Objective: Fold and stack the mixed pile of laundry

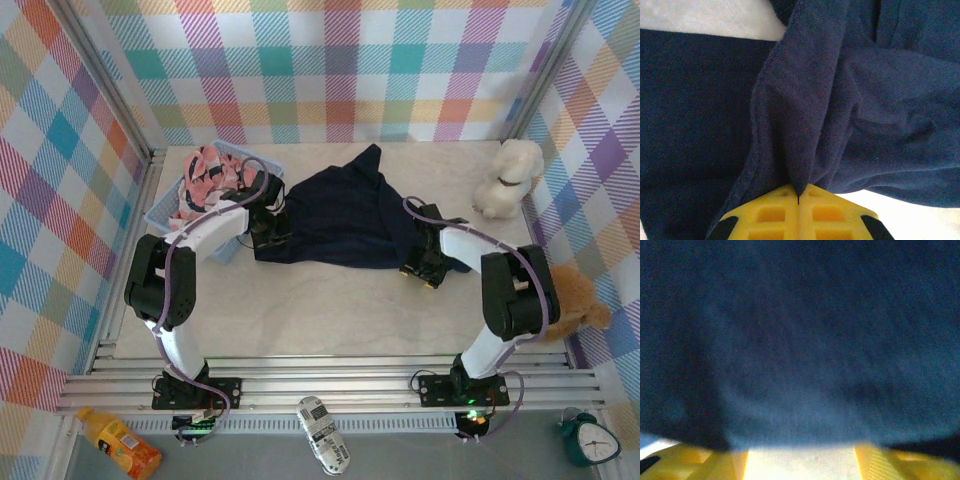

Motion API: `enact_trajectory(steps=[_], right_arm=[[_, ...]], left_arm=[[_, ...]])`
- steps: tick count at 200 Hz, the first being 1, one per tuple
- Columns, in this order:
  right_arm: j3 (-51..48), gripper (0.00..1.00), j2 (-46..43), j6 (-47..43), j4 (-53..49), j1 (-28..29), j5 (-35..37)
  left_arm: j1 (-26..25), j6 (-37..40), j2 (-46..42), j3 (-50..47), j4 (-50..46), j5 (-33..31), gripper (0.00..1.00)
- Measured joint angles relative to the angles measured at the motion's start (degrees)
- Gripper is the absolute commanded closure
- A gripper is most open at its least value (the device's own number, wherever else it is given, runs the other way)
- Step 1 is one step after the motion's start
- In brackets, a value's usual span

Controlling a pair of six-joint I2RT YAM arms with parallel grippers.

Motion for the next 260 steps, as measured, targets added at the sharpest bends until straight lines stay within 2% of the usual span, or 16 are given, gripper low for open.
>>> enact_trajectory(steps=[20, 69, 90, 102, 128, 170, 202, 225, 239, 260], right_arm=[[1.2, 0.47, 0.6, -0.7, -0.4, 0.2, 2.6], [4.3, 0.40, 1.1, -3.7, 2.1, 0.3, 6.2], [4.5, 0.42, 2.6, -4.2, 3.3, 0.3, 7.1], [4.7, 0.56, 4.1, -4.5, 3.7, 0.3, 7.5], [5.6, 1.00, 4.6, -5.7, 4.6, 0.3, 8.0], [5.5, 1.00, 0.5, -6.6, 2.8, 0.3, 8.8], [1.3, 1.00, -15.3, -6.3, -2.8, 0.3, 7.6], [3.1, 1.00, -24.2, -6.4, -6.5, -0.5, 7.5], [7.7, 1.00, -24.1, -7.1, -7.7, -2.6, 7.1], [18.1, 1.00, -17.2, -9.4, -7.0, -7.1, 6.0]], left_arm=[[0.0, -0.1, 0.0, -0.9, 0.1, -0.2, 1.00], [0.0, -0.1, 0.0, -1.2, 0.1, -0.7, 1.00], [0.0, -0.1, 0.0, -1.2, 0.0, -1.1, 1.00], [0.0, -0.1, 0.0, -1.2, -0.2, -1.3, 1.00], [0.0, 0.2, 0.1, -1.2, -0.5, -1.8, 1.00], [0.0, 1.0, 1.0, -1.1, -1.7, -2.9, 1.00], [0.1, 1.7, 2.3, 0.1, -1.8, -3.5, 1.00], [0.2, 2.8, 3.3, 1.5, -2.2, -3.8, 1.00], [0.2, 3.7, 3.7, 1.9, -2.8, -4.2, 1.00], [0.2, 4.7, 3.7, 1.9, -3.6, -4.9, 1.00]])
